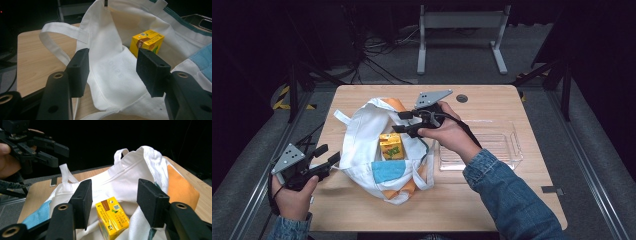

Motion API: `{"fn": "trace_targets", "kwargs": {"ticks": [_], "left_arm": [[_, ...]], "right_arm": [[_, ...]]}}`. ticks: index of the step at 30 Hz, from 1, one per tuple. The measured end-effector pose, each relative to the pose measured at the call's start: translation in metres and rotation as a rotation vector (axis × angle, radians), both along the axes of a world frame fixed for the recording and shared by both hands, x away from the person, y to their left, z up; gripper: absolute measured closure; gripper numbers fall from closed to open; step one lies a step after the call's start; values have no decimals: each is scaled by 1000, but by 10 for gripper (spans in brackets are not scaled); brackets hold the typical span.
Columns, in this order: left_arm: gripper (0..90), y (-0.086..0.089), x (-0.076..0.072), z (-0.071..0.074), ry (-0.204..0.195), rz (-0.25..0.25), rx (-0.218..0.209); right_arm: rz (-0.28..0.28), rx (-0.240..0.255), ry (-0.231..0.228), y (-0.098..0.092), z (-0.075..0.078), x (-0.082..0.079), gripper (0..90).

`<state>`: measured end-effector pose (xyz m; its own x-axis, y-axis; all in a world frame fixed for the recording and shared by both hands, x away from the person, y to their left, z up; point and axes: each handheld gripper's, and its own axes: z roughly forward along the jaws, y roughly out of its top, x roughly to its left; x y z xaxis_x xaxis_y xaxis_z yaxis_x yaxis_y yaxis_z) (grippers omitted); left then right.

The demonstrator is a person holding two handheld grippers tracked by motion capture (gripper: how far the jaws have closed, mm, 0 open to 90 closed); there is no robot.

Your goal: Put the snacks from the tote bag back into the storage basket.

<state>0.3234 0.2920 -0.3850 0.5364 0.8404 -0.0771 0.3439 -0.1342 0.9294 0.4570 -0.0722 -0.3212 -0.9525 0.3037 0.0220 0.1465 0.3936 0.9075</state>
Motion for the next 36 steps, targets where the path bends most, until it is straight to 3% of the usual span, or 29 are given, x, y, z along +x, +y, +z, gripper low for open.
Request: {"fn": "trace_targets", "kwargs": {"ticks": [6,11,17,20,24,27,30,36], "left_arm": [[440,-1,0,-1,2,3,6],[439,-2,0,-3,5,4,12],[439,-1,-2,-4,8,8,14],[439,0,-4,-5,12,16,16],[438,3,-6,-6,15,25,14],[437,3,-7,-6,16,28,12],[436,2,-5,-7,17,24,17],[437,1,-3,-8,20,20,13]], "right_arm": [[11,-17,3,9,-2,3,466],[23,-73,-3,18,-9,6,424],[27,-108,24,23,-19,11,419],[13,-142,20,25,-25,18,414],[-9,-138,39,23,-31,27,405],[29,-135,49,23,-34,30,365],[86,-166,47,25,-35,31,350],[99,-200,34,30,-39,31,339]]}}
